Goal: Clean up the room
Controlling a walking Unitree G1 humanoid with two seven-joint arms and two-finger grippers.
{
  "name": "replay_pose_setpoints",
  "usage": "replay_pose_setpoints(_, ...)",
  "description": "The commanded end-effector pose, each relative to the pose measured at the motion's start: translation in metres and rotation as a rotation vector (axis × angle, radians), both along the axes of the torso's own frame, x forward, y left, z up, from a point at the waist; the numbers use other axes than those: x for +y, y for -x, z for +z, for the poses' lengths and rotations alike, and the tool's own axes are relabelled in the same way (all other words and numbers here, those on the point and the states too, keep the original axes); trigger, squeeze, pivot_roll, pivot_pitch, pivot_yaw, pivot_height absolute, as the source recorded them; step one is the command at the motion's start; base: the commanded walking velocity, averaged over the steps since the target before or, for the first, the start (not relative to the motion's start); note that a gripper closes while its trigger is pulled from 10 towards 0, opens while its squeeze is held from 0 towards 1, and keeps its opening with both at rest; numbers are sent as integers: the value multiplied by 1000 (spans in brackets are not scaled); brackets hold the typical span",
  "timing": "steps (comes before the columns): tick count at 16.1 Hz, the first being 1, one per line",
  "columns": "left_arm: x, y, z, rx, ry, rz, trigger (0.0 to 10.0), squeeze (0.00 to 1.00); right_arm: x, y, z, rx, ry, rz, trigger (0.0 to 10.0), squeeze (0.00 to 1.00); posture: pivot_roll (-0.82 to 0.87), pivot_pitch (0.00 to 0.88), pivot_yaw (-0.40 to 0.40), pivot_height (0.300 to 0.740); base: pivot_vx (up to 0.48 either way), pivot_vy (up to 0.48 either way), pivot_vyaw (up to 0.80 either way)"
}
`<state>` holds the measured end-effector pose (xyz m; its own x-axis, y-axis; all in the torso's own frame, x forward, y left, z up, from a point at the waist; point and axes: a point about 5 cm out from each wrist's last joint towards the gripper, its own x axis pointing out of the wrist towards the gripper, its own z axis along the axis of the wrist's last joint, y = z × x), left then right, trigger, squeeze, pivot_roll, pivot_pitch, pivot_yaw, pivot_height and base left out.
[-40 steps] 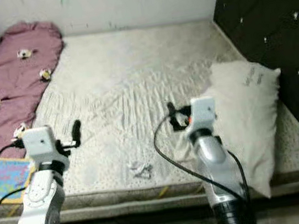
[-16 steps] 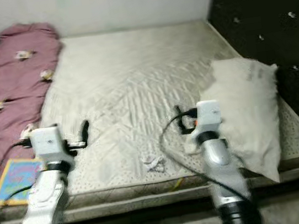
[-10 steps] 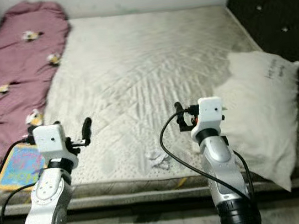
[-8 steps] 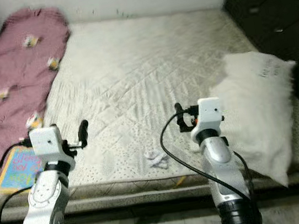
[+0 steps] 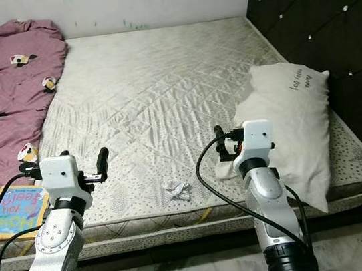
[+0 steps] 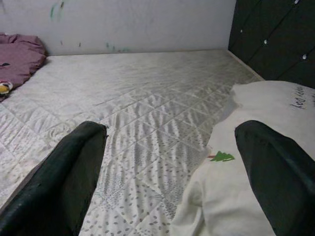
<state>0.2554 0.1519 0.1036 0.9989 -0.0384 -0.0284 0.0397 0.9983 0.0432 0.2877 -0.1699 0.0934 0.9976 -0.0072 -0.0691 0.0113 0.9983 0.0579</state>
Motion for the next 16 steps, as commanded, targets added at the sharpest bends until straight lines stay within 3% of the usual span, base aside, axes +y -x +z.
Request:
replay_pose_setpoints(1,1,0,3,-11,-6,-7,10000,0,0,0,4,-16,-3,2,10000,0,27,22,-36,740,0,0,0)
replay_pose_setpoints(6,-3,1,6,-29,26,-55,10000,0,-1,0,4,-14,-1,-1,10000,0,24,21,-33,740,0,0,0)
replay_pose_setpoints(16,-6,1,5,-30,37,-67,10000,0,-1,-1,4,-13,7,4,10000,0,25,13,-39,740,268,0,0)
